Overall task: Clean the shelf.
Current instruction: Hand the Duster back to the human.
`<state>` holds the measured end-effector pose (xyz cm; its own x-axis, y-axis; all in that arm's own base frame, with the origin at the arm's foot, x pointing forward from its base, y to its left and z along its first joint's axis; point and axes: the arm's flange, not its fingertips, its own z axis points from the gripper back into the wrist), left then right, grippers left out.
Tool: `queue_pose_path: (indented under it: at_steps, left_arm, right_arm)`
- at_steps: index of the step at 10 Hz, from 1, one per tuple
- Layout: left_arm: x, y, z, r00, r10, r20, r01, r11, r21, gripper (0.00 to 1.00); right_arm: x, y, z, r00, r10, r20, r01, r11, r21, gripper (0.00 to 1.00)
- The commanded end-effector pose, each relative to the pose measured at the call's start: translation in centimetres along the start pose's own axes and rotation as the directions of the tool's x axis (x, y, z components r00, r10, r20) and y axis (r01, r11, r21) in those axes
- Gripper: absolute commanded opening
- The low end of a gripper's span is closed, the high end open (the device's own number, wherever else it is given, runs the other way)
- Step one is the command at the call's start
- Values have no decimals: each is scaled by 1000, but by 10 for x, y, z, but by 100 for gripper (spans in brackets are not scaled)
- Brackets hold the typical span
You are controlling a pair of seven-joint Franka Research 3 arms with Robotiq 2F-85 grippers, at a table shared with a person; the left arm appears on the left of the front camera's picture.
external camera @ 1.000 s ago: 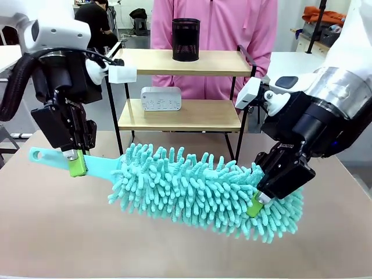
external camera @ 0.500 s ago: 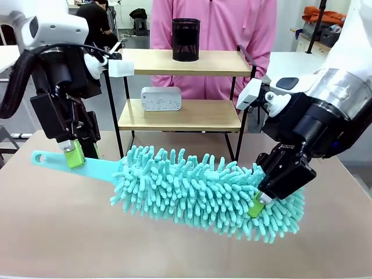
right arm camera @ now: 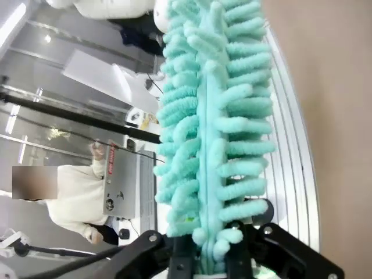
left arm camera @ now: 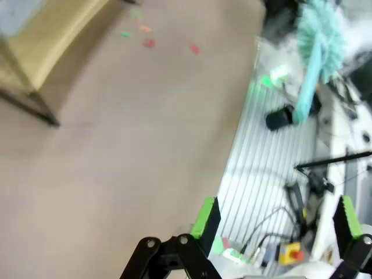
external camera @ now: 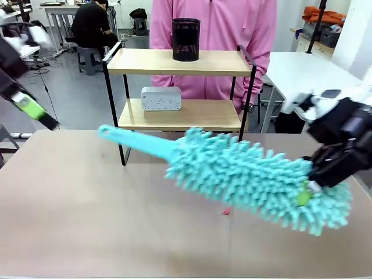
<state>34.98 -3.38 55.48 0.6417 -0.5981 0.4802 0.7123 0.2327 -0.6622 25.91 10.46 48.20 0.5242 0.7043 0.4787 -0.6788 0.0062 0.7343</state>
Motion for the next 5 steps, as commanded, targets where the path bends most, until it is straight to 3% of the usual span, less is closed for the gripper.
queue_pose_path:
  at_steps: [1, 3, 4, 5]
  left_arm:
    - [-37, 17, 16, 824, 198, 531, -283, 955, 83, 100]
    - [-71, 63, 25, 616, 295, 730, -363, 929, -70, 100]
    - [-84, 91, 20, 507, 337, 793, -400, 907, -130, 100]
    - [-89, 108, 13, 441, 374, 816, -376, 902, -210, 100]
  right_arm:
    - [-41, 0, 55, 996, 7, 93, -9, 1000, 24, 0]
    - [-82, 5, 108, 930, 84, 357, -113, 992, 61, 0]
    - [-102, 4, 130, 866, 106, 489, -157, 985, 64, 0]
    - [-118, 1, 146, 786, 105, 609, -178, 982, 61, 0]
